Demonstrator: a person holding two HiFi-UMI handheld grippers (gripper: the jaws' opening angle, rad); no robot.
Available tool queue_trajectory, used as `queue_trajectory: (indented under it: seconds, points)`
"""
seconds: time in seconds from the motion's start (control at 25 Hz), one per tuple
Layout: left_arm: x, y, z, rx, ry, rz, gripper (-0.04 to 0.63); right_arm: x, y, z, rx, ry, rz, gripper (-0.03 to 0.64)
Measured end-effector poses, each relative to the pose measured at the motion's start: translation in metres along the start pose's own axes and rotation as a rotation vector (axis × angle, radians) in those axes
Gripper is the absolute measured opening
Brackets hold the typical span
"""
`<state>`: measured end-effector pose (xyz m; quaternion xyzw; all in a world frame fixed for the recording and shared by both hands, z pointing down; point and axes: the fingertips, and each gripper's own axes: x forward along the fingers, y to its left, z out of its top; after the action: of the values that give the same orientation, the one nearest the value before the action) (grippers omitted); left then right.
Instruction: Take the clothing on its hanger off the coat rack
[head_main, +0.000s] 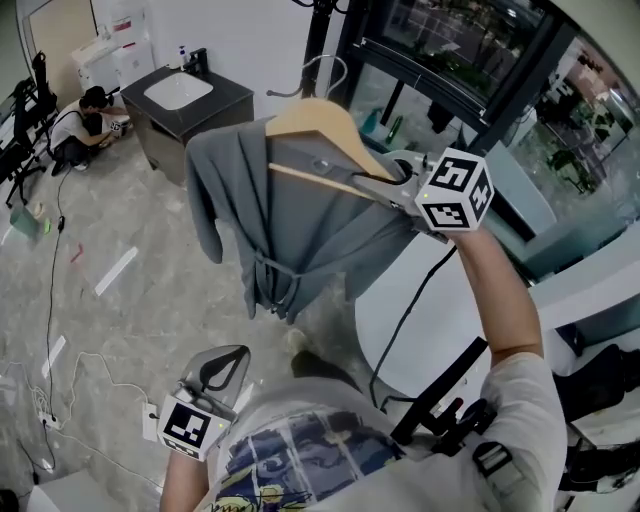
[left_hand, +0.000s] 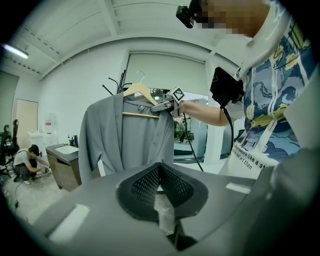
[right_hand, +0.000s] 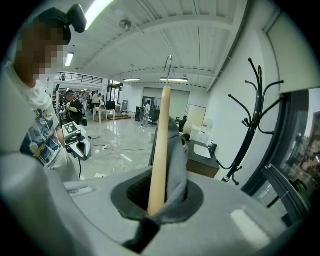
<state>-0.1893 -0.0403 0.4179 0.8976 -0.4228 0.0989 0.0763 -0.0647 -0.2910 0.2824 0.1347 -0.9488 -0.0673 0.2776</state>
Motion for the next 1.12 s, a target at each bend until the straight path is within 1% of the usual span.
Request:
queue_trajectory:
  seconds: [0.28, 0.52, 0.72, 0.92, 1.12]
  points:
    - [-0.018, -0.025, -0.009, 0.0, -0.002, -0.009, 0.003, -0.016, 0.073, -0.008, -0.011, -0.023, 0.018, 0.006]
    - [-0.026, -0.032, -0.01, 0.0, -0.019, -0.009, 0.003, -0.022, 0.115, -0.014, -0.014, -0.033, 0.027, 0.006]
    - [-0.029, -0.037, -0.011, -0.007, -0.013, -0.013, 0.003, -0.026, 0.14, -0.024, 0.003, -0.037, 0.032, 0.006]
    - [-0.027, -0.041, -0.012, 0.002, -0.01, -0.015, 0.003, -0.025, 0.161, -0.036, 0.006, -0.032, 0.051, 0.006]
    - [-0.024, -0.039, -0.01, -0.002, -0.006, -0.017, 0.003, -0.02, 0.171, -0.044, 0.02, -0.025, 0.072, 0.006]
